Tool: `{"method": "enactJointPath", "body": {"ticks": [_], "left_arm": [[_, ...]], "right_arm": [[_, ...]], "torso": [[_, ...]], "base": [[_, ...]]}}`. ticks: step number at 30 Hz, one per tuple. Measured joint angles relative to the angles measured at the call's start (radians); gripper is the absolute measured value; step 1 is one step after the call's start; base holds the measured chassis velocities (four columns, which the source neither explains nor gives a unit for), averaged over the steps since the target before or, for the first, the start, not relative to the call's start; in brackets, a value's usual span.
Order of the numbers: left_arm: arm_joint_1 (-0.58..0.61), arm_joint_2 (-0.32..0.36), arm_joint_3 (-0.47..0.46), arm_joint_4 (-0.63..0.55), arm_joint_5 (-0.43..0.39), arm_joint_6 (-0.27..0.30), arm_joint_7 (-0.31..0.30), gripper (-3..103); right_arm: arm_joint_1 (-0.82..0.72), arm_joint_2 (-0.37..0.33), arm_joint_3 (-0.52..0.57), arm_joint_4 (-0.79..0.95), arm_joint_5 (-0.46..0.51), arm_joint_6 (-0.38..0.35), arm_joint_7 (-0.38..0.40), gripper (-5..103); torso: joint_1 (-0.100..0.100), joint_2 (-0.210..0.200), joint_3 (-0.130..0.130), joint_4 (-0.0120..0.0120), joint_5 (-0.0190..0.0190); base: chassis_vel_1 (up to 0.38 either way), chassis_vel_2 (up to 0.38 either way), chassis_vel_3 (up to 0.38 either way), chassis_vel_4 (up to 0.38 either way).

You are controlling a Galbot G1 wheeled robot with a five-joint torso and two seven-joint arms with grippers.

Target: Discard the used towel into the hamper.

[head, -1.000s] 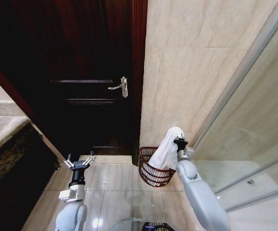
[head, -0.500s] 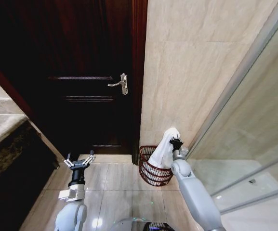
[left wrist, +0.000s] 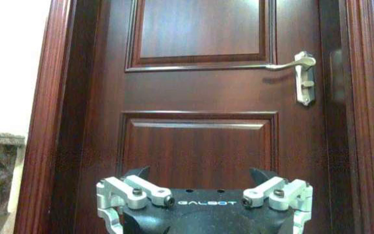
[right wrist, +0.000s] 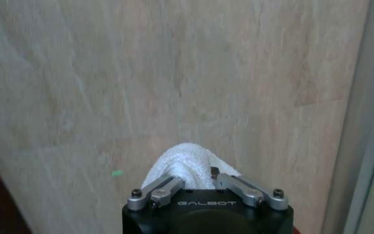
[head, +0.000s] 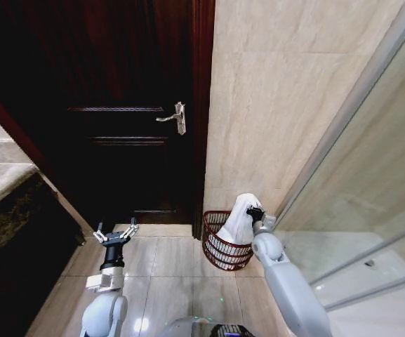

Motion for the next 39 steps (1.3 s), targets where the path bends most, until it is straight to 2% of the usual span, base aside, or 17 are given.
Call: {"method": "enactJointPath", "body": {"ticks": [3,11,16,17,20,21,24,25,29,30,32,34,35,36,37,38,39], "left_arm": [[0.003,0.0,-0.001,-0.001,-0.001,-0.001,0.0,100],[0.002,0.001,0.0,-0.002,-0.002,-0.004,0.0,100],[0.001,0.003,0.004,-0.006,-0.001,-0.003,-0.018,100],[0.0,0.006,0.005,-0.009,-0.002,0.0,-0.024,100],[0.001,0.014,0.006,-0.015,-0.003,0.008,-0.029,100],[0.001,0.014,0.006,-0.015,-0.003,0.008,-0.029,100],[0.003,0.014,0.008,-0.018,-0.003,0.011,-0.03,100],[0.003,0.014,0.008,-0.018,-0.003,0.011,-0.03,100],[0.005,0.018,0.01,-0.025,-0.003,0.013,-0.029,100],[0.005,0.018,0.01,-0.025,-0.003,0.013,-0.029,100],[0.003,0.022,0.01,-0.029,-0.003,0.016,-0.031,100],[0.003,0.022,0.01,-0.031,-0.003,0.018,-0.031,100],[0.003,0.022,0.01,-0.033,-0.003,0.021,-0.031,100],[0.003,0.022,0.011,-0.035,-0.003,0.024,-0.031,100],[0.004,0.022,0.012,-0.036,-0.003,0.025,-0.031,100],[0.004,0.022,0.012,-0.036,-0.003,0.025,-0.031,100],[0.004,0.021,0.013,-0.036,-0.003,0.026,-0.031,100]], "right_arm": [[0.017,-0.021,0.0,0.0,0.015,-0.08,0.0,5],[0.059,-0.056,-0.027,-0.038,0.074,-0.13,0.028,5],[0.046,-0.074,-0.023,-0.011,0.091,-0.206,0.044,5],[0.043,-0.075,-0.02,-0.004,0.089,-0.225,0.045,3],[0.04,-0.077,-0.01,0.017,0.086,-0.28,0.048,15],[0.04,-0.077,-0.01,0.017,0.086,-0.28,0.048,15],[0.039,-0.077,-0.006,0.037,0.096,-0.318,0.06,26],[0.039,-0.077,-0.006,0.037,0.096,-0.318,0.06,26],[0.032,-0.075,-0.005,0.046,0.097,-0.328,0.062,48],[0.032,-0.075,-0.005,0.046,0.097,-0.328,0.062,48],[0.025,-0.074,-0.004,0.051,0.095,-0.33,0.061,60],[0.022,-0.073,-0.004,0.053,0.093,-0.33,0.06,60],[0.021,-0.073,-0.004,0.054,0.093,-0.33,0.06,65],[0.02,-0.074,-0.004,0.056,0.093,-0.33,0.061,65],[0.019,-0.075,-0.004,0.058,0.093,-0.33,0.061,76],[0.019,-0.075,-0.004,0.058,0.093,-0.33,0.061,76],[0.017,-0.077,-0.004,0.062,0.093,-0.33,0.061,82]], "torso": [[0.001,0.002,0.001,0.0001,0.0],[0.002,0.005,0.003,0.0001,0.0003],[0.003,0.007,0.004,0.0,0.0001],[0.003,0.007,0.004,-0.0001,0.0001],[0.003,0.008,0.004,-0.0001,0.0001],[0.003,0.008,0.004,-0.0001,0.0001],[0.004,0.009,0.005,0.0001,0.0],[0.004,0.009,0.005,0.0001,0.0],[0.004,0.01,0.005,0.0001,0.0],[0.004,0.01,0.005,0.0001,0.0],[0.004,0.01,0.006,0.0001,0.0001],[0.004,0.01,0.006,0.0,0.0001],[0.005,0.01,0.006,0.0,0.0001],[0.005,0.011,0.006,0.0001,0.0001],[0.005,0.011,0.006,0.0001,0.0001],[0.005,0.011,0.006,0.0001,0.0001],[0.005,0.011,0.006,0.0001,0.0001]], "base": [[0.0,0.0,0.0,0.0],[0.0,0.0,0.0,0.0],[0.0,0.0,0.0,0.0],[0.0,0.0,0.0,0.0],[0.0,0.0,0.0,0.0],[0.0,0.0,0.0,0.0],[0.0,0.0,0.0,0.0],[0.0,0.0,0.0,0.0],[0.0,0.0,0.0,0.0],[0.0,0.0,0.0,0.0],[0.0,0.0,0.0,0.0],[0.0,0.0,0.0,0.0],[0.0,0.0,0.0,0.0],[0.0,0.0,0.0,0.0],[0.0,0.0,0.0,0.0],[0.0,0.0,0.0,0.0],[0.0,0.0,0.0,0.0]]}}
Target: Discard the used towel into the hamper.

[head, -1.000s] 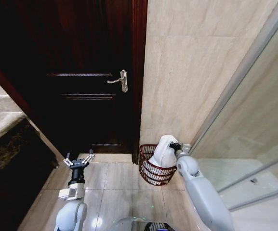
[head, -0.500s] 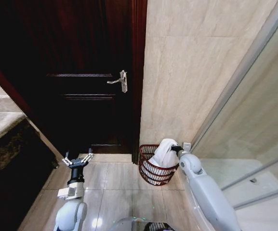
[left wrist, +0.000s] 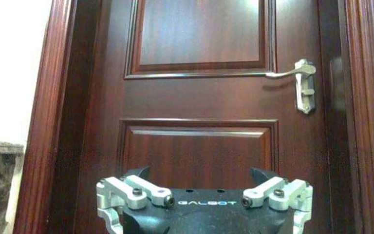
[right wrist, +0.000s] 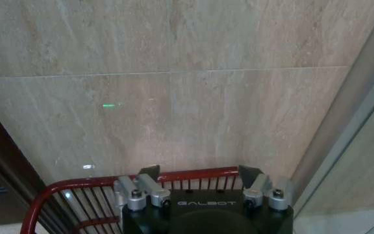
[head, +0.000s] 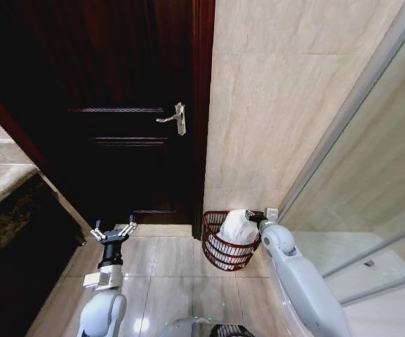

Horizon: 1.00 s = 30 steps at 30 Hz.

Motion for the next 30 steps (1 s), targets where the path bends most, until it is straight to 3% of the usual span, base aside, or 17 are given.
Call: {"method": "enactJointPath", "body": {"ticks": [4,10,14,18,19,22,23,26,27,30], "left_arm": [[0.0,-0.002,0.002,0.0,0.001,0.002,0.001,100],[-0.002,-0.003,0.004,-0.001,0.002,0.01,0.003,100],[-0.002,-0.012,0.005,-0.001,0.003,0.014,0.007,100],[0.003,-0.046,0.012,0.006,-0.005,0.024,0.018,100],[0.003,-0.046,0.012,0.006,-0.005,0.024,0.018,100],[0.007,-0.063,0.014,0.018,-0.005,0.028,0.042,100],[0.007,-0.063,0.014,0.018,-0.005,0.028,0.042,100],[0.003,-0.082,0.016,0.037,0.004,0.04,0.053,100],[0.003,-0.082,0.016,0.037,0.004,0.04,0.053,100],[-0.007,-0.084,0.014,0.04,-0.003,0.081,0.071,100]], "right_arm": [[-0.004,-0.004,0.003,0.006,0.0,0.002,0.0,96],[-0.014,-0.003,0.006,0.017,0.0,0.011,-0.002,100],[-0.045,0.001,0.01,0.049,-0.013,0.08,-0.006,100],[-0.13,0.021,0.023,0.11,-0.107,0.302,-0.024,100],[-0.13,0.021,0.023,0.11,-0.107,0.302,-0.024,100],[-0.251,0.065,0.115,0.158,-0.298,0.466,-0.162,100],[-0.251,0.065,0.115,0.158,-0.298,0.466,-0.162,100],[-0.361,0.121,0.209,0.205,-0.4,0.576,-0.276,100],[-0.361,0.121,0.209,0.205,-0.4,0.576,-0.276,100],[-0.438,0.193,0.294,0.202,-0.478,0.736,-0.386,100]], "torso": [[0.0,0.0,0.0,-0.0001,0.0],[0.0,0.001,0.0,0.0,0.0],[0.0,0.001,0.001,0.0,0.0],[0.0,0.001,0.001,0.0001,0.0001],[0.0,0.001,0.001,0.0001,0.0001],[0.001,0.001,0.001,-0.0001,0.0001],[0.001,0.001,0.001,-0.0001,0.0001],[0.001,0.002,0.001,-0.0003,0.0],[0.001,0.002,0.001,-0.0003,0.0],[0.001,0.002,0.001,0.0,0.0003]], "base": [[0.0,0.0,0.0,0.0],[0.0,0.0,0.0,0.0],[0.0,0.0,0.0,0.0],[0.0,0.0,0.0,0.0],[0.0,0.0,0.0,0.0],[0.0,0.0,0.0,0.0],[0.0,0.0,0.0,0.0],[0.0,0.0,0.0,0.0],[0.0,0.0,0.0,0.0],[0.0,0.0,0.0,0.0]]}}
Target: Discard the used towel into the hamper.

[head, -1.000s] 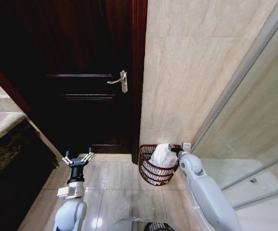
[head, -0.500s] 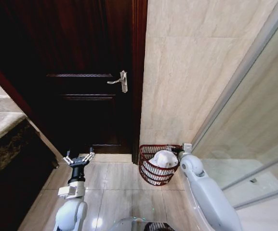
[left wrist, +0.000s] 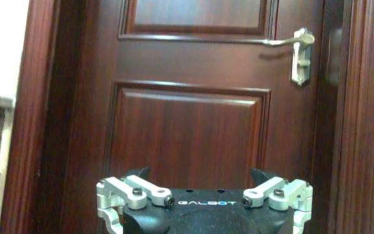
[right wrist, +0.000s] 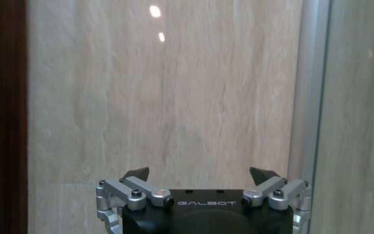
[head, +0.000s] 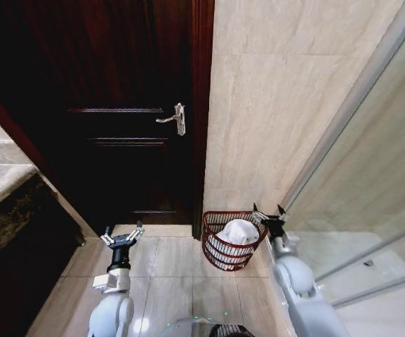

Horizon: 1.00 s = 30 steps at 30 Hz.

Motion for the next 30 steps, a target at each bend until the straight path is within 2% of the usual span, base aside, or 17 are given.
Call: {"method": "enactJointPath", "body": {"ticks": [1,3,4,7,12,17,19,20,26,28,30], "left_arm": [[0.0,0.0,0.0,0.0,0.0,0.0,0.0,100],[-0.018,0.015,-0.002,0.001,-0.017,0.034,0.014,100],[-0.018,0.015,-0.002,0.001,-0.017,0.034,0.014,100],[-0.047,0.008,-0.006,0.01,-0.013,0.058,0.045,100],[-0.029,0.01,-0.012,0.002,-0.017,0.057,0.064,100],[0.021,0.071,-0.024,0.005,-0.05,0.026,0.07,100],[0.025,0.075,-0.024,0.004,-0.052,0.025,0.069,100],[0.039,0.094,-0.024,-0.015,-0.062,0.03,0.051,100],[0.042,0.091,-0.019,-0.034,-0.06,0.056,0.04,100],[0.049,0.107,-0.005,-0.055,-0.07,0.09,0.023,100],[0.062,0.145,0.006,-0.082,-0.074,0.122,-0.019,100]], "right_arm": [[0.0,0.0,0.0,0.0,0.0,0.0,0.0,100],[-0.046,0.053,0.043,-0.005,-0.03,0.074,-0.059,100],[-0.046,0.053,0.043,-0.005,-0.03,0.074,-0.059,100],[-0.098,0.104,0.063,-0.005,-0.041,0.14,-0.099,100],[-0.112,0.141,0.075,-0.026,-0.071,0.185,-0.123,100],[-0.137,0.185,0.084,0.002,-0.076,0.189,-0.128,100],[-0.141,0.186,0.084,0.005,-0.077,0.189,-0.128,100],[-0.173,0.19,0.081,0.032,-0.078,0.184,-0.129,100],[-0.23,0.189,0.059,0.075,-0.049,0.166,-0.137,100],[-0.248,0.178,0.042,0.093,-0.025,0.149,-0.128,100],[-0.267,0.156,0.017,0.118,0.007,0.126,-0.101,100]], "torso": [[0.0,0.0,0.0,0.0,0.0],[0.0,0.0,0.0,0.0,-0.0003],[0.0,0.0,0.0,0.0,-0.0003],[0.0,0.0,0.0,-0.0002,-0.0005],[0.0,0.0,0.0,0.0,-0.0003],[0.0,0.0,0.0,0.0003,-0.0006],[0.0,0.0,0.0,0.0002,-0.0007],[0.0,0.0,0.0,0.0001,-0.0004],[0.0,0.0,0.0,0.0,-0.0006],[0.0,0.0,0.0,-0.0001,-0.0003],[0.0,0.0,0.0,0.0001,-0.0003]], "base": [[0.0,0.0,0.0,0.0],[0.0,0.0,0.0,0.0],[0.0,0.0,0.0,0.0],[0.0,0.0,0.0,0.0],[0.0,0.0,0.0,0.0],[0.0,0.0,0.0,0.0],[0.0,0.0,0.0,0.0],[0.0,0.0,0.0,0.0],[0.0,0.0,0.0,0.0],[0.0,0.0,0.0,0.0],[0.0,0.0,0.0,0.0]]}}
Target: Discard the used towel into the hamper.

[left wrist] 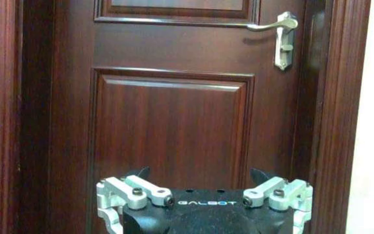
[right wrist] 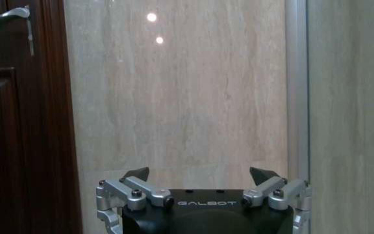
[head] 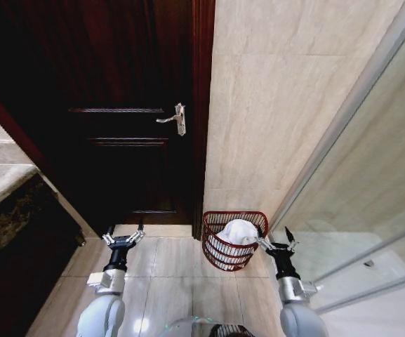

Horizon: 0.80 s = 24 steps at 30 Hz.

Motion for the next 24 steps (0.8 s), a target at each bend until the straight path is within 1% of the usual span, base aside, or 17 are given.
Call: {"method": "enactJointPath", "body": {"ticks": [1,3,4,5,6,8,9,12,13,14,21,24], "left_arm": [[0.0,0.0,0.0,0.0,0.0,0.0,0.0,100],[0.014,0.048,0.001,-0.028,-0.002,0.031,-0.044,100],[0.021,0.067,-0.004,-0.044,-0.007,0.049,-0.056,100],[0.021,0.067,-0.004,-0.044,-0.007,0.049,-0.056,100],[0.025,0.079,-0.007,-0.058,-0.013,0.062,-0.065,100],[0.026,0.093,-0.008,-0.076,-0.011,0.071,-0.084,100],[0.026,0.093,-0.008,-0.076,-0.011,0.071,-0.084,100],[0.015,0.083,-0.005,-0.079,0.082,0.04,-0.101,100],[0.015,0.083,-0.005,-0.079,0.082,0.04,-0.101,100],[0.012,0.079,-0.006,-0.081,0.106,0.023,-0.101,100],[0.016,0.082,-0.009,-0.097,0.08,0.026,-0.103,100],[0.017,0.086,-0.008,-0.087,0.05,0.026,-0.098,100]], "right_arm": [[0.0,0.0,0.0,0.0,0.0,0.0,0.0,100],[-0.024,-0.021,-0.019,0.035,0.008,-0.024,0.031,100],[-0.029,-0.023,-0.023,0.048,0.006,-0.033,0.036,100],[-0.029,-0.023,-0.023,0.048,0.006,-0.033,0.036,100],[-0.029,-0.021,-0.023,0.059,0.0,-0.04,0.036,100],[-0.024,-0.005,-0.023,0.08,-0.016,-0.051,0.037,100],[-0.024,-0.005,-0.023,0.08,-0.016,-0.051,0.037,100],[-0.015,0.008,-0.033,0.108,-0.05,-0.075,0.04,100],[-0.015,0.008,-0.033,0.108,-0.05,-0.075,0.04,100],[-0.011,0.01,-0.039,0.112,-0.064,-0.079,0.041,100],[0.001,0.02,-0.052,0.118,-0.089,-0.095,0.052,100],[0.001,0.02,-0.054,0.128,-0.1,-0.11,0.056,100]], "torso": [[0.0,0.0,0.0,0.0,0.0],[0.0,0.0,0.0,-0.0001,-0.0001],[0.0,0.0,0.0,-0.0001,-0.0001],[0.0,0.0,0.0,-0.0001,-0.0001],[0.0,0.0,0.0,0.0,0.0],[0.0,0.0,0.0,0.0,0.0],[0.0,0.0,0.0,0.0,0.0],[0.0,0.0,0.0,0.0,-0.0001],[0.0,0.0,0.0,0.0,-0.0001],[0.0,0.0,0.0,-0.0001,-0.0001],[0.0,0.0,0.0,0.0,-0.0001],[0.0,0.0,0.0,0.0,-0.0001]], "base": [[0.0,0.0,0.0,0.0],[0.0,0.0,0.0,0.0],[0.0,0.0,0.0,0.0],[0.0,0.0,0.0,0.0],[0.0,0.0,0.0,0.0],[0.0,0.0,0.0,0.0],[0.0,0.0,0.0,0.0],[0.0,0.0,0.0,0.0],[0.0,0.0,0.0,0.0],[0.0,0.0,0.0,0.0],[0.0,0.0,0.0,0.0],[0.0,0.0,0.0,0.0]]}}
